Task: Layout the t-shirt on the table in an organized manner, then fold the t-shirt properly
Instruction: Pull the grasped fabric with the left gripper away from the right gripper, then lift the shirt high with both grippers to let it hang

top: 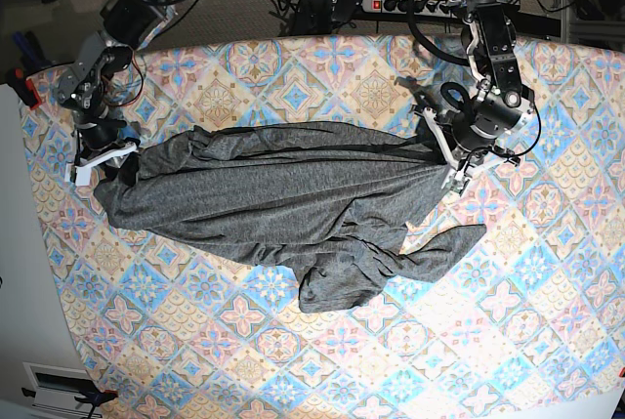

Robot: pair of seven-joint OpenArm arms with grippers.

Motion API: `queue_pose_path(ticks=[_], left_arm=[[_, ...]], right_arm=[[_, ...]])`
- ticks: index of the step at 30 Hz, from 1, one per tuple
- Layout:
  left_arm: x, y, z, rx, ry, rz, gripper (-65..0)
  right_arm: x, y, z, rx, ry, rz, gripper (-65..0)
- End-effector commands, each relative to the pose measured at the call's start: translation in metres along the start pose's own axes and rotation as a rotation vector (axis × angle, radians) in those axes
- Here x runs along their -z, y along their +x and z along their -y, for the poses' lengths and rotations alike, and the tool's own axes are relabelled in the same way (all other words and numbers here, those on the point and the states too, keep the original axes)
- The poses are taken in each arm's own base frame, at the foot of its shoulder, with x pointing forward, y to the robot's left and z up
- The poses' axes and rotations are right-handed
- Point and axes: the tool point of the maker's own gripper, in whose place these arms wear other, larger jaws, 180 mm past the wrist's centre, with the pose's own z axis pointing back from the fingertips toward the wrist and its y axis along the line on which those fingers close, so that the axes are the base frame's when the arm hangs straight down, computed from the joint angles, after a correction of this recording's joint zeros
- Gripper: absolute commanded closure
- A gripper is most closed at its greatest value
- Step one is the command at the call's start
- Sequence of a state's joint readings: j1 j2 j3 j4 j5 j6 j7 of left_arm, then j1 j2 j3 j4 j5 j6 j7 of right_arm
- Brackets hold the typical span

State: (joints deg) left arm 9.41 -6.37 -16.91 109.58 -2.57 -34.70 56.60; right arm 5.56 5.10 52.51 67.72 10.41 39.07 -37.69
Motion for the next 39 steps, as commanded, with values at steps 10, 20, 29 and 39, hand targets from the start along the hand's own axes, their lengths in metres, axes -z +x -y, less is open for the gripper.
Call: queue_pose_path(ticks=[10,20,29,39], left_arm=[[-0.002,0.004,0.001,0.003,0.001,0.024,0.0],[-0.002,0.006,0.002,0.004,0.0,0.028,0.0],[0.004,0.06,-0.013,-0.01,0.022,0.129,0.0],[0.002,0.159,-0.058,-0.002,0.075,0.169,0.0]], right_arm=[[0.023,0.026,-0.048,-0.116,0.133,0.026,-21.3],[0.026,0.024,-0.059,-0.146,0.155,0.009,0.0],[0.017,0.111,-0.08,-0.258,0.154,0.197,0.0],[-0.001,0.232,-0.081,-0.406,0.087,0.312,0.0]])
